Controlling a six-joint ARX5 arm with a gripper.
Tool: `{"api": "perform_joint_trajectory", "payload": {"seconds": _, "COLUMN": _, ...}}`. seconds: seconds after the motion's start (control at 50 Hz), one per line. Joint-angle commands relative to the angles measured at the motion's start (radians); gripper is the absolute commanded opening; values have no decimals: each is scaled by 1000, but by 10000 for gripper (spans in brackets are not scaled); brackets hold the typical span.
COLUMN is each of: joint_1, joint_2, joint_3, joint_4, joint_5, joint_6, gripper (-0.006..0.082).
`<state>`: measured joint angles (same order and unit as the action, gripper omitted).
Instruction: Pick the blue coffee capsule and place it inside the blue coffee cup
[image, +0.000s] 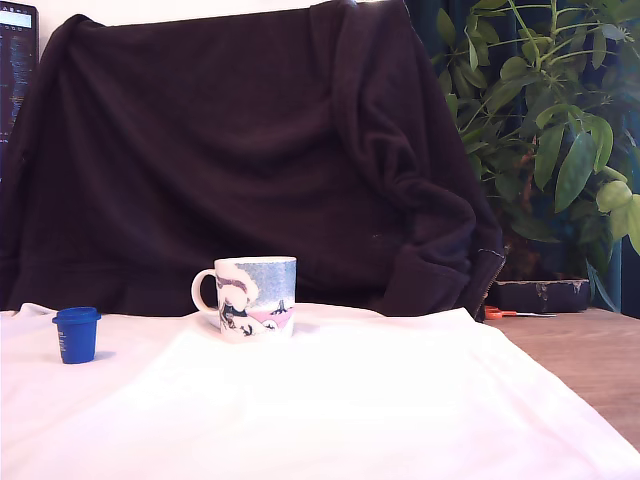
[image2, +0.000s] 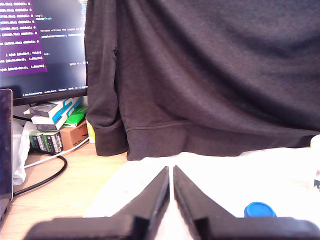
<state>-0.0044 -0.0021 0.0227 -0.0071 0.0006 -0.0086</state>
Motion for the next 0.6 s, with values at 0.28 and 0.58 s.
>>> {"api": "perform_joint_trajectory", "payload": {"seconds": 0.28, "joint_1": -39, "joint_2": -11, "joint_3": -47, "joint_4": -2, "joint_5": 97, "joint_6": -78, "gripper": -15}}
{"api": "perform_joint_trajectory", "payload": {"seconds": 0.58, "joint_1": -76, "joint_2": -9, "joint_3": -47, "joint_4": 192, "joint_5": 183, "joint_6": -224, "gripper": 160}}
